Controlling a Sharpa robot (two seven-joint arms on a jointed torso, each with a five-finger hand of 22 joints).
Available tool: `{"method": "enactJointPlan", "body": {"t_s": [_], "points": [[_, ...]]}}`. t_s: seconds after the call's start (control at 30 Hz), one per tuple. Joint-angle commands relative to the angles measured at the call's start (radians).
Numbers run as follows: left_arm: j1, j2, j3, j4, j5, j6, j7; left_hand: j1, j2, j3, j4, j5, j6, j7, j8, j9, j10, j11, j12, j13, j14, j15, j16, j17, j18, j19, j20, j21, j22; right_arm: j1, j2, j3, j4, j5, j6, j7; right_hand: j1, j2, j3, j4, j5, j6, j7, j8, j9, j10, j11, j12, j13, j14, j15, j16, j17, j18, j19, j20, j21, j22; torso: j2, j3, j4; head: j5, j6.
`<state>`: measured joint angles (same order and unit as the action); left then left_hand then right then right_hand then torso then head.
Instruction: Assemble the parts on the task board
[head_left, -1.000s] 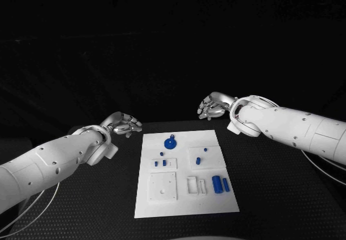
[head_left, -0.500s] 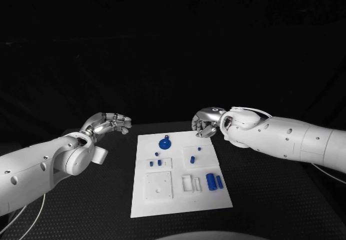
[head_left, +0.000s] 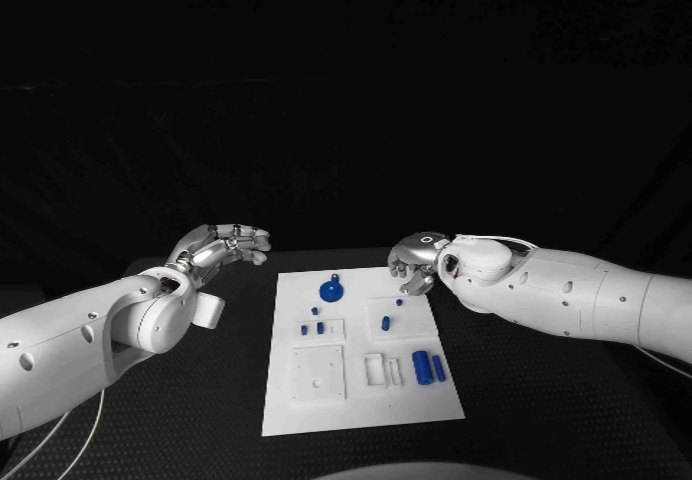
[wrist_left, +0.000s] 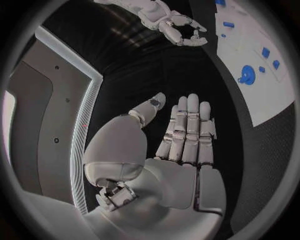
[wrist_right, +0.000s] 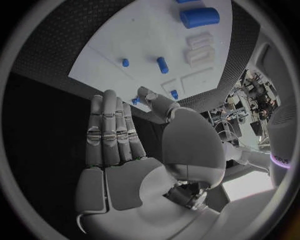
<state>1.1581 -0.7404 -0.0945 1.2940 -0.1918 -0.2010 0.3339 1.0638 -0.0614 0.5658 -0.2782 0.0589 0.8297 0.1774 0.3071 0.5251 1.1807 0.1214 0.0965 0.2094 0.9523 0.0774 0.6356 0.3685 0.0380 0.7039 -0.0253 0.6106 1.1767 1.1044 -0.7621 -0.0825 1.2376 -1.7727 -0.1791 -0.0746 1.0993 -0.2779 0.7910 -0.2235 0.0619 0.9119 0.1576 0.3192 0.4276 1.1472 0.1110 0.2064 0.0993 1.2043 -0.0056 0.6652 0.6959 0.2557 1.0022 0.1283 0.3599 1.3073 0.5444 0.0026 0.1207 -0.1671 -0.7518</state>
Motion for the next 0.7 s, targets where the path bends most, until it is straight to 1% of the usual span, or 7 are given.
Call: {"method": "enactJointPlan", "body": {"t_s": [0.03,0.07,0.2,0.4,0.47,0.5,0.7], "points": [[0.001,0.002,0.001,0.004,0.045,-0.010,0.023,0.002,0.006,-0.007,0.002,0.001,-0.005,-0.001,0.002,-0.001,-0.005,0.001,-0.005,-0.001,-0.001,0.008,-0.006,0.002,0.003,0.000,0.009,-0.006,0.001,-0.011,0.005,0.000,-0.010,-0.059,0.012,-0.024,-0.001,-0.011,0.007,-0.003,-0.006,-0.010,0.001,-0.007,-0.002,-0.010,0.000,-0.009,-0.002,0.001,0.007,-0.004,0.002,0.006,0.004,-0.001,0.002,0.022,-0.001,-0.0056,0.0059,0.008,0.004],[0.001,0.003,0.001,0.004,0.046,-0.010,0.024,0.002,0.006,-0.007,0.002,0.001,-0.005,-0.001,0.002,-0.001,-0.005,0.001,-0.005,-0.001,-0.002,0.008,-0.007,0.002,0.003,0.000,0.009,-0.006,0.002,-0.014,0.009,0.000,-0.015,-0.059,0.012,-0.024,-0.001,-0.011,0.007,-0.004,-0.006,-0.011,0.001,-0.008,-0.003,-0.010,0.000,-0.011,-0.002,0.002,0.007,-0.004,0.003,0.006,0.004,-0.001,0.002,0.022,-0.001,-0.0059,0.0058,0.012,0.005],[0.001,0.004,0.001,0.002,0.059,-0.013,0.026,0.001,0.005,-0.009,0.002,0.001,-0.006,0.000,0.002,-0.002,-0.005,0.002,-0.006,-0.002,-0.003,0.010,-0.011,0.004,0.004,0.000,0.010,-0.007,0.002,-0.022,0.023,0.000,-0.033,-0.069,0.013,-0.024,0.001,-0.012,0.010,-0.005,-0.006,-0.011,0.001,-0.008,-0.004,-0.009,0.001,-0.014,-0.002,0.002,0.008,-0.004,0.004,0.006,0.004,-0.001,0.003,0.022,0.001,-0.0029,0.0043,0.022,0.005],[0.001,0.008,0.001,-0.001,0.107,-0.017,0.030,0.001,0.004,-0.009,0.002,0.002,-0.007,0.001,0.002,-0.002,-0.006,0.002,-0.007,-0.003,-0.003,0.011,-0.017,0.007,0.006,0.000,0.011,-0.008,0.003,-0.040,0.039,0.000,-0.059,-0.075,0.015,-0.024,0.006,-0.010,0.018,-0.006,-0.006,-0.010,0.001,-0.007,-0.005,-0.005,0.000,-0.019,-0.001,0.004,0.007,-0.005,0.006,0.006,0.005,-0.001,0.004,0.022,0.003,-0.0040,0.0054,0.044,-0.003],[0.001,0.009,0.001,-0.002,0.108,-0.017,0.031,0.001,0.004,-0.009,0.002,0.002,-0.008,0.001,0.002,-0.003,-0.007,0.002,-0.007,-0.003,-0.004,0.011,-0.018,0.008,0.006,0.000,0.012,-0.009,0.004,-0.044,0.041,-0.001,-0.066,-0.078,0.018,-0.024,0.008,-0.010,0.022,-0.005,-0.006,-0.009,0.001,-0.007,-0.005,-0.003,0.000,-0.021,-0.001,0.004,0.007,-0.005,0.007,0.006,0.006,-0.001,0.004,0.022,0.004,-0.0031,0.0045,0.053,-0.006],[0.001,0.009,0.001,-0.003,0.108,-0.017,0.031,0.001,0.004,-0.009,0.002,0.002,-0.008,0.001,0.002,-0.003,-0.007,0.002,-0.007,-0.003,-0.004,0.011,-0.018,0.008,0.006,0.000,0.012,-0.009,0.004,-0.047,0.041,-0.002,-0.068,-0.078,0.018,-0.023,0.008,-0.010,0.024,-0.005,-0.005,-0.009,0.001,-0.007,-0.005,-0.003,0.000,-0.022,-0.001,0.005,0.007,-0.005,0.007,0.006,0.006,-0.001,0.004,0.022,0.004,-0.0038,0.0054,0.055,-0.007],[0.001,0.010,0.001,-0.006,0.108,-0.015,0.030,0.001,0.003,-0.010,0.002,0.002,-0.009,0.002,0.002,-0.003,-0.008,0.003,-0.008,-0.003,-0.005,0.013,-0.024,0.011,0.007,-0.001,0.013,-0.010,0.005,-0.052,0.045,-0.002,-0.076,-0.079,0.017,-0.022,0.010,-0.009,0.031,-0.004,-0.004,-0.008,0.001,-0.006,-0.006,0.000,0.000,-0.026,0.000,0.005,0.007,-0.006,0.009,0.006,0.006,-0.001,0.005,0.022,0.005,-0.0020,0.0014,0.065,-0.011]]}}
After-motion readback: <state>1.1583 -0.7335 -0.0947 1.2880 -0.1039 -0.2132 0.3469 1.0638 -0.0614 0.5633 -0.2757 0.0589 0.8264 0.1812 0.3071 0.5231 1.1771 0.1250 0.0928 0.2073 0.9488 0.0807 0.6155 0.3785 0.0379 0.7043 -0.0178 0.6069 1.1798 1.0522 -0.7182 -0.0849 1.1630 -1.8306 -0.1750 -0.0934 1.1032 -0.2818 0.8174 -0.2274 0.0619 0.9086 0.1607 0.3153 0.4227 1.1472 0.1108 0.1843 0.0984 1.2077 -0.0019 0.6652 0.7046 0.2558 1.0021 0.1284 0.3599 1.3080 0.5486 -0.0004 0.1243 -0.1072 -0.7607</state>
